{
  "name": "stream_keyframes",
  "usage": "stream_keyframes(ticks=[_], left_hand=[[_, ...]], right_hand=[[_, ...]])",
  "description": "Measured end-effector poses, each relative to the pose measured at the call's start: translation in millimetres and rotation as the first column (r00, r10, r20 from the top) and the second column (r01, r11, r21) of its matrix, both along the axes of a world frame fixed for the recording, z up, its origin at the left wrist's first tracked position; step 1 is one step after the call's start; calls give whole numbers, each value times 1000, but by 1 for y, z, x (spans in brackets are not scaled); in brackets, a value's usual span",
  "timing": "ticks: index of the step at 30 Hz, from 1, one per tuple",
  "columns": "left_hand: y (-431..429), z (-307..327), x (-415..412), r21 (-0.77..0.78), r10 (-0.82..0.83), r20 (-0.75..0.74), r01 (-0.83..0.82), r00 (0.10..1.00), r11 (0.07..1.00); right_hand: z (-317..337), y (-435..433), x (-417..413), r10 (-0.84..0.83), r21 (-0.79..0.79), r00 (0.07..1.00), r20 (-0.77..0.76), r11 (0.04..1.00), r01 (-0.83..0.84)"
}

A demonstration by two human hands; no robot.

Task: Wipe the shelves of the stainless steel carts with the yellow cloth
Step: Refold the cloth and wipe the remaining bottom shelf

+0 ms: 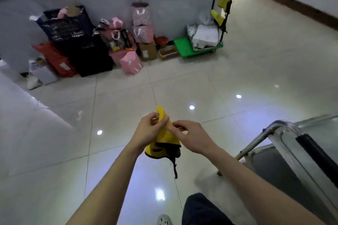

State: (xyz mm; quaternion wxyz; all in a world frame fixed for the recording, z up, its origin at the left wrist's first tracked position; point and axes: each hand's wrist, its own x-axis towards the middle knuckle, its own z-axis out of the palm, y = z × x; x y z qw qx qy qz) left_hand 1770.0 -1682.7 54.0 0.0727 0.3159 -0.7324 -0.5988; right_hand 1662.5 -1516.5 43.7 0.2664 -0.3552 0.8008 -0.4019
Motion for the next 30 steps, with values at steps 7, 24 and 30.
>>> stream_keyframes(ticks=[7, 24, 30], left_hand=[[-69, -18, -148, 164, -426, -57, 430, 903, 888], [-184, 10, -617, -483, -619, 196, 624, 761, 614], [-168, 9, -807, -630, -767, 461, 773, 446, 70]], right_hand=[[-7, -46, -105, -297, -43, 944, 144, 951, 306], [9, 5, -505, -577, 383, 771, -269, 670, 635], [34, 43, -598, -693, 351, 634, -343, 532, 771]])
